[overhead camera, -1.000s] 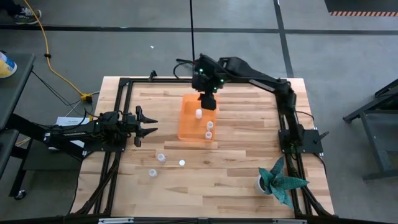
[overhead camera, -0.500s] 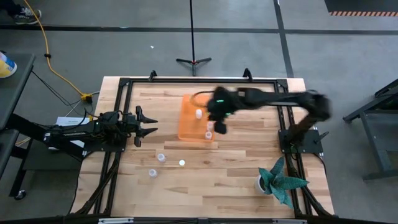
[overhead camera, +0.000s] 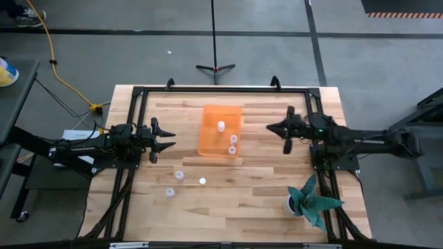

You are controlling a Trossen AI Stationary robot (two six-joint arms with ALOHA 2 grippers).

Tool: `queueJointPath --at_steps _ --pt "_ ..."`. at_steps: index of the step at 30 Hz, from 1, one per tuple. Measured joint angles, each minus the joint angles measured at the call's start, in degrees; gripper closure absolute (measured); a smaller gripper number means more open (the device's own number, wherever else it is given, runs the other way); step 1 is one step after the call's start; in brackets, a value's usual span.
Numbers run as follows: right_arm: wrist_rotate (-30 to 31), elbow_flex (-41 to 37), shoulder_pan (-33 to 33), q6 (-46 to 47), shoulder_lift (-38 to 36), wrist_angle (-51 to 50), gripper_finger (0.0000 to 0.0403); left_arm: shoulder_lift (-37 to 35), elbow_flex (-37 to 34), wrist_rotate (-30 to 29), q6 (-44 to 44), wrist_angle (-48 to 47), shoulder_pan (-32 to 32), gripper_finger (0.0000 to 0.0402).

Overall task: Pick and place pill bottles into a basket
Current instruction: Put the transparent medicine bottle into the yellow bin

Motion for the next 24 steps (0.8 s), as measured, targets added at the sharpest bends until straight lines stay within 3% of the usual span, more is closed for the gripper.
queueJointPath --at_steps 5,12,24 --pt "-2.4 -4.7 1.6 0.4 -10.2 -3.0 0.0402 0.0 0.0 0.0 0.0 0.0 0.0 0.0208" --pt "3.6 -11.3 4.6 0.7 -22.0 -1.9 0.0402 0.0 0.0 0.0 0.0 0.0 0.0 0.0208" --pt "7.4 -16.3 6.0 -1.5 -26.0 -1.3 0.0399 0.0 0.0 0.0 0.0 0.1 0.0 0.0208"
